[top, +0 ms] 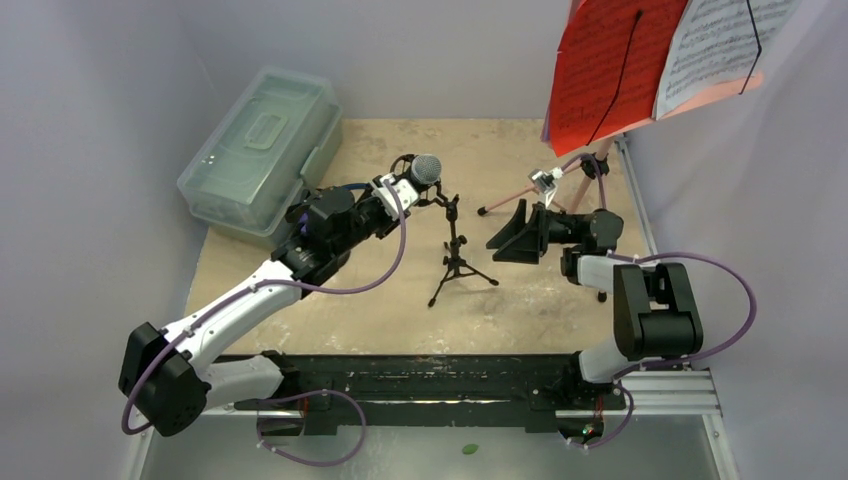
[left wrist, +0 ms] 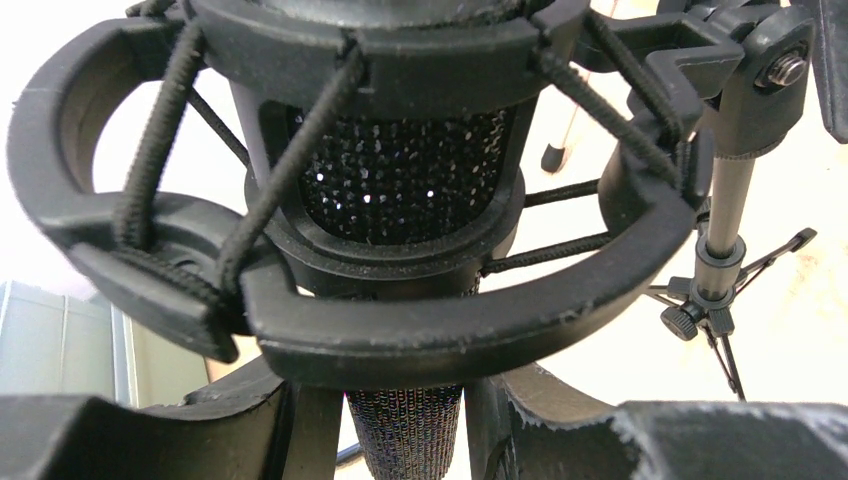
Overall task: Pack up the instrument practice props
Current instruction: Place the microphone stand with the microphone at the center of the board.
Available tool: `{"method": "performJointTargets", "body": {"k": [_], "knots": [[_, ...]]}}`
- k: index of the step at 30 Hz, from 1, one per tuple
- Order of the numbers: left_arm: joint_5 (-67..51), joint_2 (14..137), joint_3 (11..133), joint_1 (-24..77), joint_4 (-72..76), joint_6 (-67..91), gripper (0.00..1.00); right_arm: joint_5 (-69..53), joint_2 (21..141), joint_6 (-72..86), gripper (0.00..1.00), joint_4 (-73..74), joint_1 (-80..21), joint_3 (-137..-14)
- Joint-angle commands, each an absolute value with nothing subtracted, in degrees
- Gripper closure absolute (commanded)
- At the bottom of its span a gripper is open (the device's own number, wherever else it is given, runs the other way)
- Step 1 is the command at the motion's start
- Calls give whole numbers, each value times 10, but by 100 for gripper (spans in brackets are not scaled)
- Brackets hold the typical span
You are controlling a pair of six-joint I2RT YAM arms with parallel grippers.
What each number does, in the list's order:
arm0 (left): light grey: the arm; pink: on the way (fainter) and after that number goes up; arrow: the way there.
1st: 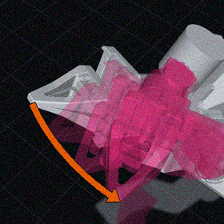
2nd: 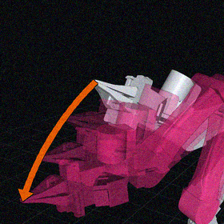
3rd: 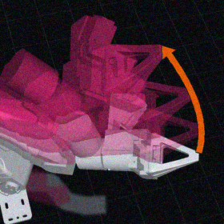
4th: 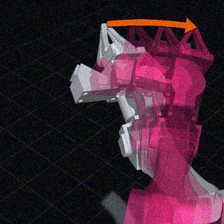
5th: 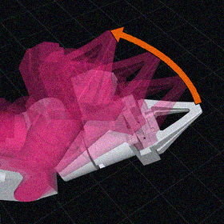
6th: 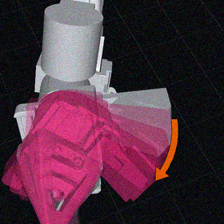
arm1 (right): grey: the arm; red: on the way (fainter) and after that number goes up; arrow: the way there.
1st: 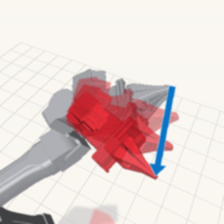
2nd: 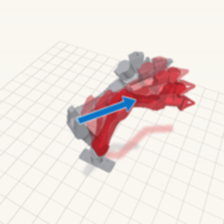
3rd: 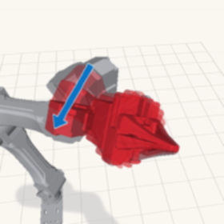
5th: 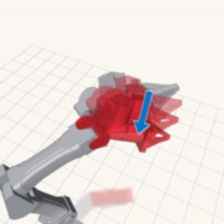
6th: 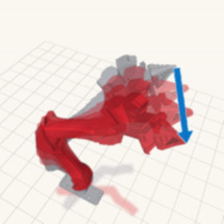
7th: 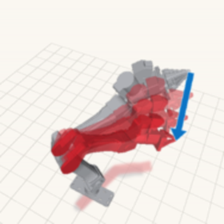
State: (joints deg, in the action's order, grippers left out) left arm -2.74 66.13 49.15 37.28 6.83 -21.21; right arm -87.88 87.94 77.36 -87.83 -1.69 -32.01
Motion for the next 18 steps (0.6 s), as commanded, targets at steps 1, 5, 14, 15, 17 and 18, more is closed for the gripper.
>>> {"method": "performJointTargets", "body": {"k": [1,5,14,15,17,18], "knots": [[-18,669,557,376,64,-203,100,-825,873,846,1,-1045,-5,-320],[-19,680,581,381,40,-205,100,-812,888,837,1,-992,-1,-328],[-2,695,587,384,19,-232,100,-733,931,988,1,-1056,-1,-345],[-2,694,585,384,19,-234,100,-730,939,998,1,-1056,-1,-349],[12,693,584,386,19,-237,100,-743,956,1000,1,-1056,-1,-368],[14,694,585,386,18,-238,100,-745,961,998,1,-1056,-2,-371]]}}
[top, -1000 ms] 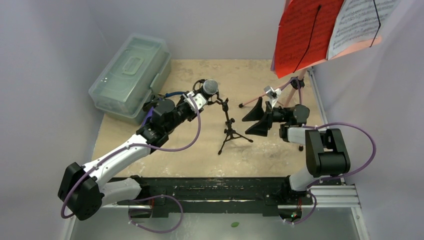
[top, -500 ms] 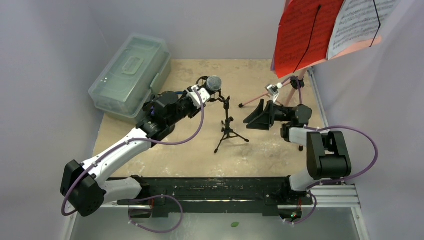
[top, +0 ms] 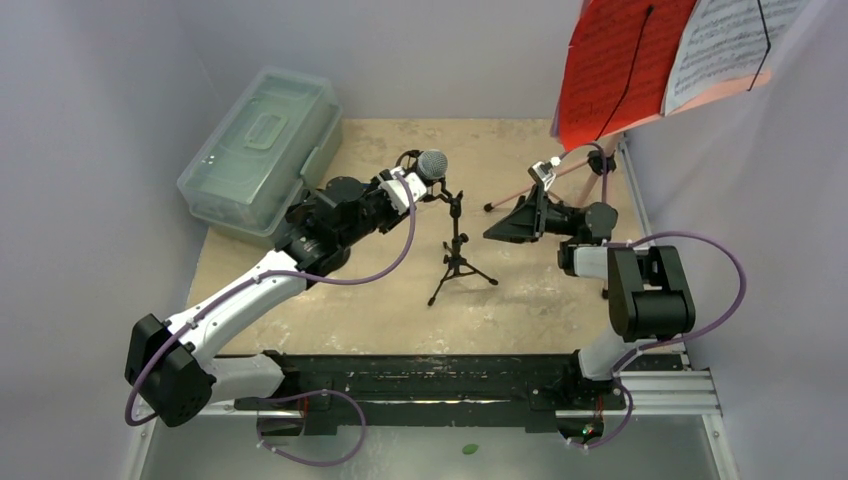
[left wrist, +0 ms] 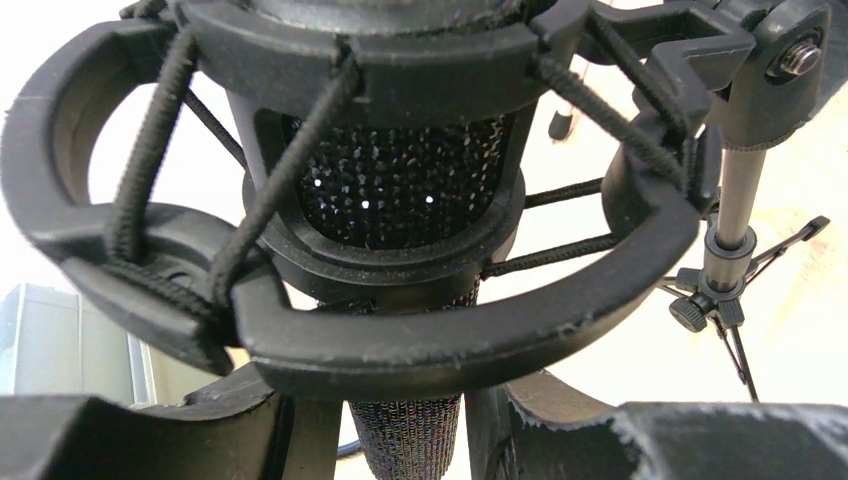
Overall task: Pack up the instrument practice props
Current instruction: Place the microphone stand with the microphone at the center of the board.
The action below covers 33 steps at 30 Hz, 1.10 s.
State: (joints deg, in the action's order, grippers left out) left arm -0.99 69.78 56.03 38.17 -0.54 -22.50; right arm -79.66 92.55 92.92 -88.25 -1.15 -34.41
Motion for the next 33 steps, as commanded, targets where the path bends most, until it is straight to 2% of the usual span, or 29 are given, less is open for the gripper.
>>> {"method": "performJointTargets", "body": {"k": [1,8,10,13,15,16,19,24,30,33], "knots": [[14,696,587,387,15,-239,100,-742,963,995,1,-1056,-1,-370],[17,697,598,389,3,-246,100,-761,923,984,1,-1046,-51,-374],[21,693,598,389,1,-248,100,-744,894,928,1,-985,-55,-363],[28,687,594,389,-7,-254,100,-701,796,715,1,-641,-56,-356],[30,683,592,390,-19,-256,100,-624,720,449,1,-301,-63,-400],[29,682,592,389,-20,-256,100,-569,695,345,1,-201,-77,-418],[29,683,595,389,-21,-256,100,-540,645,366,1,-236,-80,-387],[33,688,604,389,-26,-255,100,-474,591,259,1,-177,-69,-367],[30,700,624,390,-41,-255,100,-595,627,192,1,-180,-34,-345],[24,706,628,394,-45,-260,99,-589,612,122,1,-129,-31,-361]]}}
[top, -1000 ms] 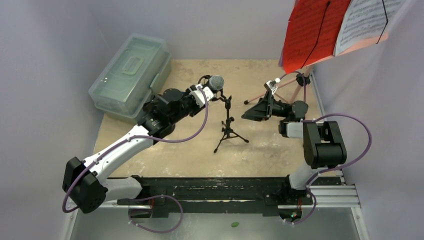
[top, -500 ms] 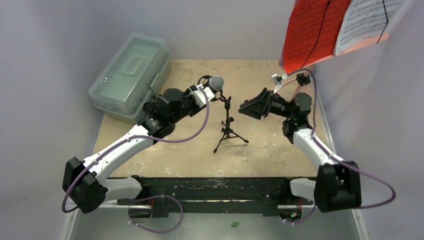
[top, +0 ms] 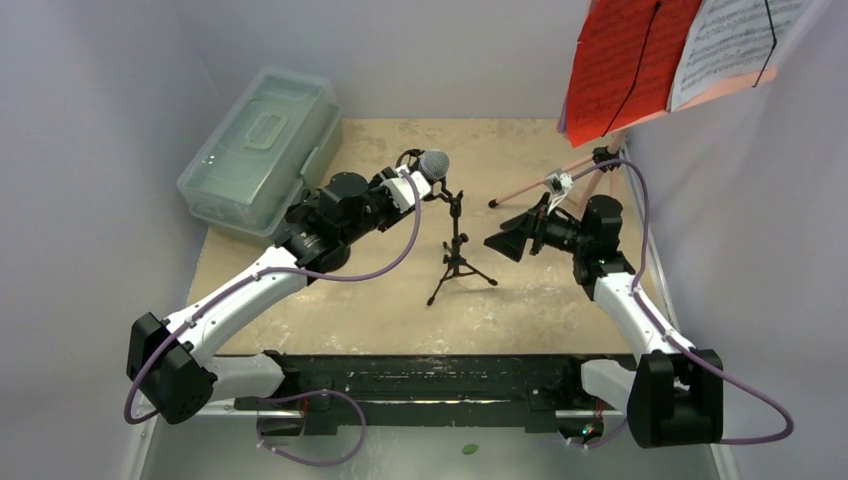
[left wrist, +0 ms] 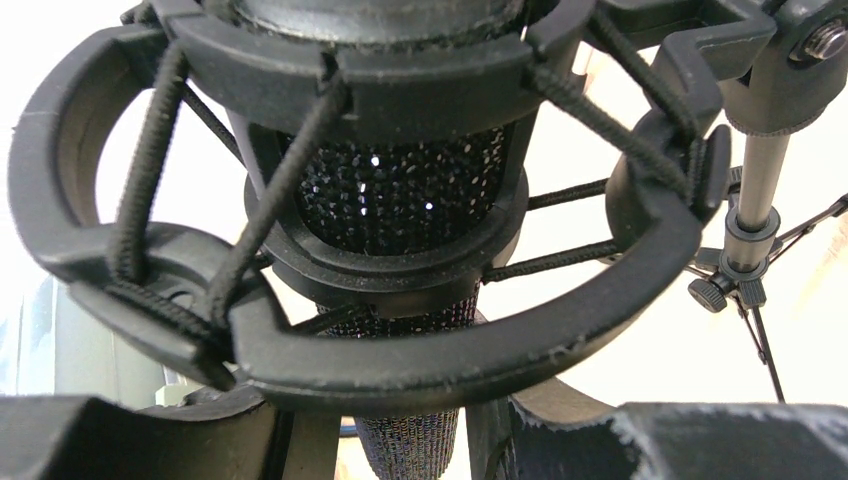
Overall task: Pack up the instrument practice props
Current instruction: Place the microphone stand with the microphone at the center of the board.
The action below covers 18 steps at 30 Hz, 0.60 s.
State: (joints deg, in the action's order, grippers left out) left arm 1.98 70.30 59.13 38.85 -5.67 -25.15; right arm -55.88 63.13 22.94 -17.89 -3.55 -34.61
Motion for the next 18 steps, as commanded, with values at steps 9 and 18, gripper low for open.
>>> {"method": "performJointTargets", "body": {"k": [9,18], "knots": [[15,707,620,417,-30,-254,89,-607,577,119,1,-163,-30,-337],[31,693,595,444,-11,-250,67,-625,577,104,1,-160,-30,-336]]}}
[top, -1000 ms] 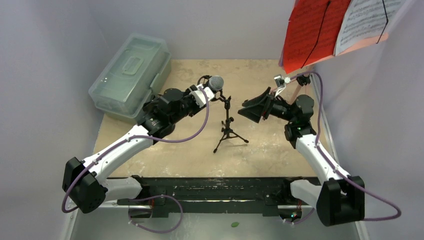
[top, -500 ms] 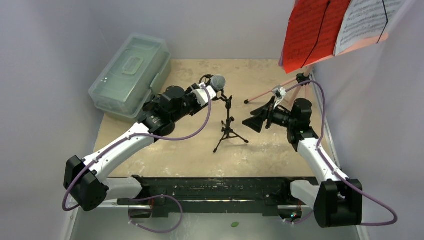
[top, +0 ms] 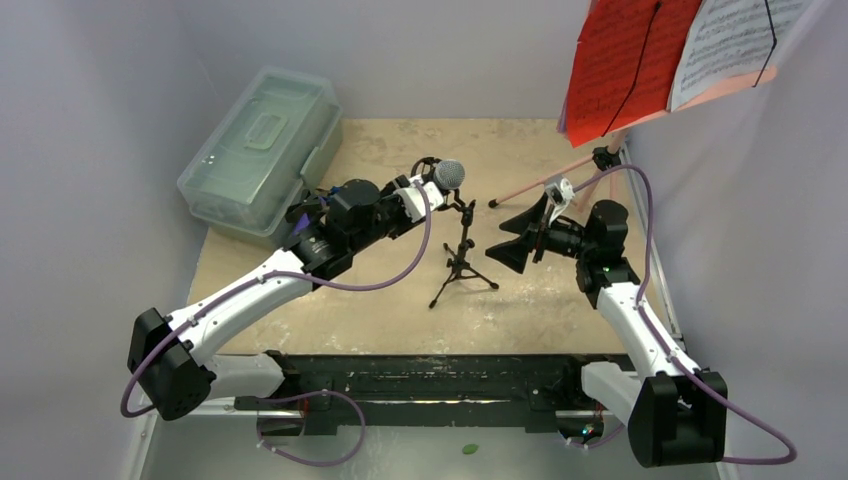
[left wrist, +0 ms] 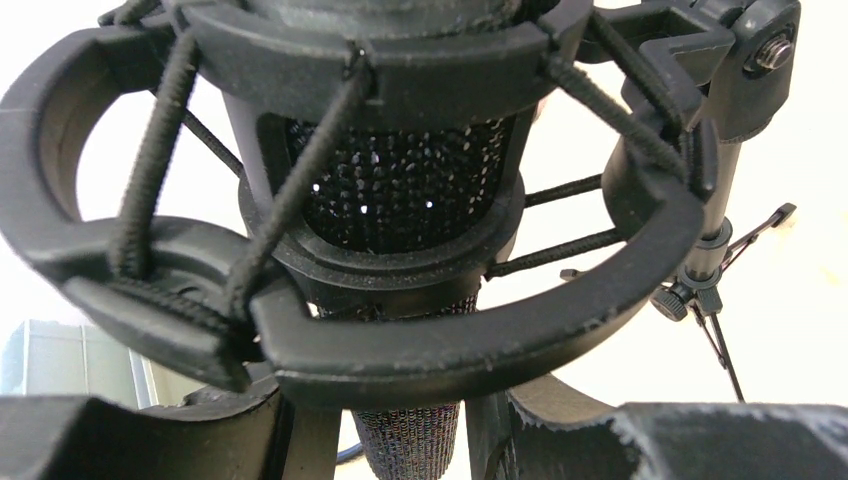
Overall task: Pack up the instrument practice props
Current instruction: Place the microphone stand with the microphone at the center of the board, then remove the microphone from the microphone stand.
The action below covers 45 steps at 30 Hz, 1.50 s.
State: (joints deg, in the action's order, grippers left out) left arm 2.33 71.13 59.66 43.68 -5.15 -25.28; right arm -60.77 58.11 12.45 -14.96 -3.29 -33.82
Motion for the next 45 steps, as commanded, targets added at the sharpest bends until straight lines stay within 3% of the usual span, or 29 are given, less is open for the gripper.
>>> {"method": "performJointTargets", "body": {"k": [1,11,24,29,37,45], "knots": [[32,692,594,445,-11,-249,65,-625,578,103,1,-159,-30,-336],[41,659,565,446,-9,-220,38,-644,576,85,1,-151,-30,-339],[48,594,537,446,-37,-163,21,-644,575,67,1,-137,-30,-343],[28,516,486,447,-34,-99,4,-647,575,58,1,-131,-29,-346],[-30,415,488,446,-25,-31,0,-660,573,42,1,-125,-30,-348],[-105,502,658,446,-84,-101,2,-665,574,33,1,-116,-30,-350]]}}
